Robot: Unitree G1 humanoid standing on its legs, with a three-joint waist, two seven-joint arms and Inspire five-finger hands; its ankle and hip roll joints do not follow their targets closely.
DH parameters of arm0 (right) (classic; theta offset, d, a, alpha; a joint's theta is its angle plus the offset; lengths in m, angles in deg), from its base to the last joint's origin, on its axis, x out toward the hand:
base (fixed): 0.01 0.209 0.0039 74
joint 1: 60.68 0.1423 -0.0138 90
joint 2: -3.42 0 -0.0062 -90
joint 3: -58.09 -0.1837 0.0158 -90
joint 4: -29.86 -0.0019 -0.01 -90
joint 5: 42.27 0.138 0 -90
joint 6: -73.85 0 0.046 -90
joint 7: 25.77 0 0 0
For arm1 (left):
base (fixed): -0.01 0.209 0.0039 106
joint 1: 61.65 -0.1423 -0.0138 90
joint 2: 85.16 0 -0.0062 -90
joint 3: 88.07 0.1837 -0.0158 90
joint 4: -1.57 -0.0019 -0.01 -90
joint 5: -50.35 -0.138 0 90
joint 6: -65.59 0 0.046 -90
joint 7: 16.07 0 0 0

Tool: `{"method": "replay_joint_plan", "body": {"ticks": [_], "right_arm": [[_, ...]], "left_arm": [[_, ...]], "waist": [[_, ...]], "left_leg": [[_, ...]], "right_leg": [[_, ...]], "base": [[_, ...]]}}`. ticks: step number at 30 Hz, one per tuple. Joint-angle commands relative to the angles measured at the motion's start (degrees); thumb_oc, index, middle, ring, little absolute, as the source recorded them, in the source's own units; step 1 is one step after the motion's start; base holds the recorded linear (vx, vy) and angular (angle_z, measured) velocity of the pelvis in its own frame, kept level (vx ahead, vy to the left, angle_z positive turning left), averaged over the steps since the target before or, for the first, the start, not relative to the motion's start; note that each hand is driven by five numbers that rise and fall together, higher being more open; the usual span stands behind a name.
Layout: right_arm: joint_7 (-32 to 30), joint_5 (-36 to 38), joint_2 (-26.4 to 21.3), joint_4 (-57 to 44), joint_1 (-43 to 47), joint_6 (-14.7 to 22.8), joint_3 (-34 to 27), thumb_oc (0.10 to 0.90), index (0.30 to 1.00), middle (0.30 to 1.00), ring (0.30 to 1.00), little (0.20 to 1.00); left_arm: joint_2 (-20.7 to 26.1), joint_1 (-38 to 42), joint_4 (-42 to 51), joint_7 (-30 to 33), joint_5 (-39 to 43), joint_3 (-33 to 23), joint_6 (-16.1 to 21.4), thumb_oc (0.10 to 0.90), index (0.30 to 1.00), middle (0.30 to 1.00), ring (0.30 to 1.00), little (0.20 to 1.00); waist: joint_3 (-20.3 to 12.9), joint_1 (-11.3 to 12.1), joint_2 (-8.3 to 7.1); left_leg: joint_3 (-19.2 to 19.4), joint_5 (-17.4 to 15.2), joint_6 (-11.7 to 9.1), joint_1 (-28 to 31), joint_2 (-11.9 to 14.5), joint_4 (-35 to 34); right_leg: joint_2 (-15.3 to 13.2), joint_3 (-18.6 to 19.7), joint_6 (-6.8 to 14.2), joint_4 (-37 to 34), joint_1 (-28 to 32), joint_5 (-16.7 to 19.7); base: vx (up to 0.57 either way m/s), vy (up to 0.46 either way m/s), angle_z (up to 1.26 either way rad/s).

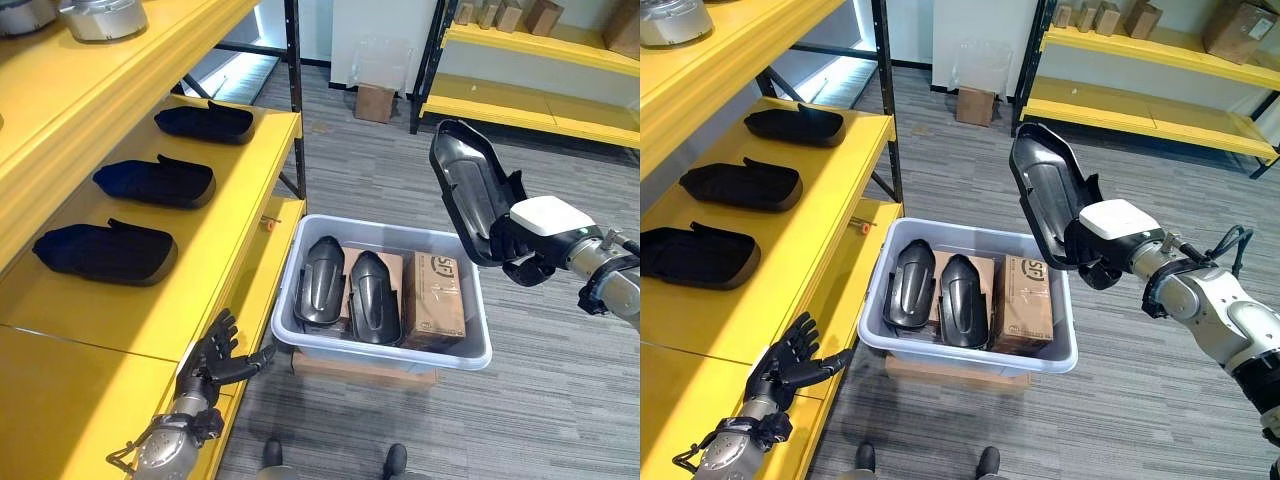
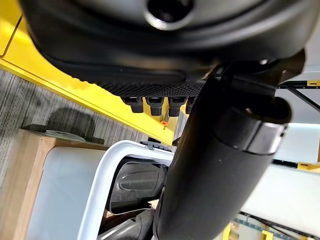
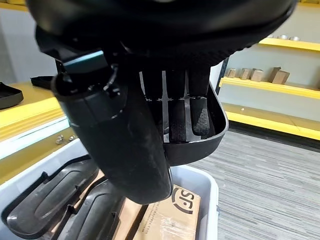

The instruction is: Move parts from the plastic box to the shelf.

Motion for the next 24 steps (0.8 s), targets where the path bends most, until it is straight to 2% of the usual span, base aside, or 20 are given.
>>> {"method": "replay_joint_plan", "body": {"ticks": [1, 5, 6, 7, 12, 14, 16, 18, 19, 20, 22, 23, 24], "right_arm": [[-4.5, 1.4, -0.3, -0.8, 13.2, -0.6, -0.2, 0.400, 0.300, 0.300, 0.300, 0.300], [-4.5, 1.4, -0.3, -0.8, 13.3, -0.6, -0.1, 0.400, 0.300, 0.300, 0.300, 0.300], [-3.8, 1.5, 3.1, 0.2, 20.8, -0.9, 5.7, 0.400, 0.300, 0.300, 0.300, 0.300], [-3.9, 1.6, 4.0, 0.8, 22.9, -0.9, 7.3, 0.400, 0.300, 0.300, 0.300, 0.300], [-4.1, 2.2, 6.8, 2.7, 29.7, -0.9, 12.2, 0.400, 0.300, 0.300, 0.300, 0.300], [-4.3, 2.6, 7.5, 2.8, 32.5, -0.8, 14.0, 0.400, 0.300, 0.300, 0.300, 0.300], [-4.8, 2.7, 7.8, 2.1, 34.5, -0.5, 15.5, 0.400, 0.300, 0.300, 0.300, 0.300], [-5.6, 2.6, 7.3, 1.7, 35.9, -0.1, 16.5, 0.400, 0.300, 0.300, 0.300, 0.300], [-6.2, 2.3, 6.2, 1.7, 36.0, -0.1, 16.6, 0.400, 0.300, 0.300, 0.300, 0.300], [-6.6, 2.3, 5.9, 1.4, 35.0, 0.1, 16.2, 0.400, 0.300, 0.300, 0.300, 0.300], [-6.9, 1.7, 4.9, 0.8, 32.6, 0.0, 14.6, 0.400, 0.300, 0.300, 0.300, 0.300], [-7.4, 0.7, 5.4, 1.0, 30.2, -0.2, 12.9, 0.400, 0.300, 0.300, 0.300, 0.300], [-7.5, 0.6, 5.4, 0.9, 29.9, -0.2, 12.6, 0.400, 0.300, 0.300, 0.300, 0.300]], "left_arm": [[3.0, 2.8, 2.2, -0.6, -2.0, 0.2, 4.8, 0.900, 1.000, 1.000, 1.000, 1.000], [3.0, 2.8, 2.2, -0.6, -2.0, 0.2, 4.8, 0.900, 1.000, 1.000, 1.000, 1.000], [2.9, 3.6, 1.9, 0.2, -2.0, 0.8, 4.9, 0.900, 1.000, 1.000, 1.000, 1.000], [2.7, 3.5, 2.1, 0.5, -2.1, 0.5, 4.9, 0.900, 1.000, 1.000, 1.000, 1.000], [2.5, 2.4, 1.7, 1.6, -1.5, -1.3, 5.3, 0.900, 1.000, 1.000, 1.000, 1.000], [2.1, 1.9, 1.4, 2.2, -0.9, -2.2, 5.6, 0.900, 1.000, 1.000, 1.000, 1.000], [1.5, 1.3, 1.6, 2.9, -0.1, -2.9, 5.9, 0.900, 1.000, 1.000, 1.000, 1.000], [0.9, 1.1, 1.5, 3.0, 0.8, -2.9, 6.0, 0.900, 1.000, 1.000, 1.000, 1.000], [0.6, 1.3, 1.4, 2.7, 0.9, -2.5, 5.9, 0.900, 1.000, 1.000, 1.000, 1.000], [0.7, 2.1, 1.1, 2.7, 0.4, -1.7, 5.9, 0.900, 1.000, 1.000, 1.000, 1.000], [1.2, 3.1, 1.3, 2.2, 0.1, -0.9, 5.8, 0.900, 1.000, 1.000, 1.000, 1.000], [1.2, 4.2, 1.3, 1.9, -0.3, 0.0, 5.7, 0.900, 1.000, 1.000, 1.000, 1.000], [1.3, 4.2, 1.2, 1.9, -0.3, 0.1, 5.7, 0.900, 1.000, 1.000, 1.000, 1.000]], "waist": [[-5.4, 1.6, -2.02], [-5.4, 1.6, -2.00], [-5.8, 2.1, -1.48], [-5.5, 2.0, -1.12], [-3.8, 3.3, -0.62], [-2.8, 4.3, -0.18], [-1.1, 6.0, 0.65], [-0.6, 7.1, 1.68], [-0.4, 7.8, 2.00], [0.3, 7.9, 2.18], [1.0, 6.9, 1.54], [0.6, 6.1, 1.43], [0.7, 6.1, 1.39]], "left_leg": [[0.9, 0.7, 0.0, -0.5, 3.2, -1.1], [0.9, 0.7, 0.0, -0.5, 3.2, -1.1], [1.5, 0.3, 0.2, 1.3, 3.8, -0.6], [1.4, 0.1, 0.3, 1.4, 4.0, -0.2], [0.8, -0.7, 0.4, 0.5, 5.8, 4.5], [-0.5, 0.3, 0.1, -1.2, 6.8, 6.6], [-2.6, 4.0, -0.8, -3.5, 7.9, 7.2], [-5.1, 10.0, -2.4, -7.0, 8.5, 5.2], [-5.3, 15.0, -3.8, -9.2, 8.6, 2.6], [-2.6, 17.1, -4.0, -10.5, 9.1, 2.9], [1.9, 13.5, -3.6, -10.6, 9.1, 7.6], [5.4, 9.9, -3.2, -9.7, 9.2, 11.7], [5.3, 9.7, -3.2, -9.8, 9.2, 11.9]], "right_leg": [[-3.4, -0.7, 4.8, 4.7, 0.5, -3.7], [-3.4, -0.7, 4.8, 4.7, 0.5, -3.7], [-3.4, 0.3, 4.3, 7.8, 0.4, -5.9], [-3.3, 0.7, 4.0, 9.5, -0.2, -6.7], [-2.2, 2.0, 2.7, 15.2, -2.6, -10.1], [-1.3, 1.7, 1.8, 16.1, -3.4, -11.0], [0.2, 0.8, 0.6, 16.2, -3.8, -12.0], [1.3, -1.5, -0.8, 14.7, -4.4, -12.0], [1.3, -4.8, -1.6, 13.0, -4.2, -12.1], [1.0, -6.8, -2.0, 12.0, -3.6, -11.9], [0.0, -9.5, -2.2, 11.7, -3.2, -12.5], [-0.4, -13.0, -2.9, 11.3, -3.1, -12.4], [-0.4, -13.1, -2.8, 11.2, -2.9, -12.5]], "base": [[0.00, 0.000, -0.25], [0.00, -0.008, -0.07], [-0.03, -0.040, -0.02], [-0.03, -0.051, -0.08], [-0.02, -0.099, -0.19], [-0.05, -0.173, 0.01], [-0.10, -0.217, 0.04], [-0.16, -0.199, 0.43], [-0.14, -0.190, 1.01], [-0.09, -0.198, 1.40], [-0.10, -0.206, 1.75], [-0.11, -0.159, 1.83], [-0.07, -0.143, 1.51]]}}
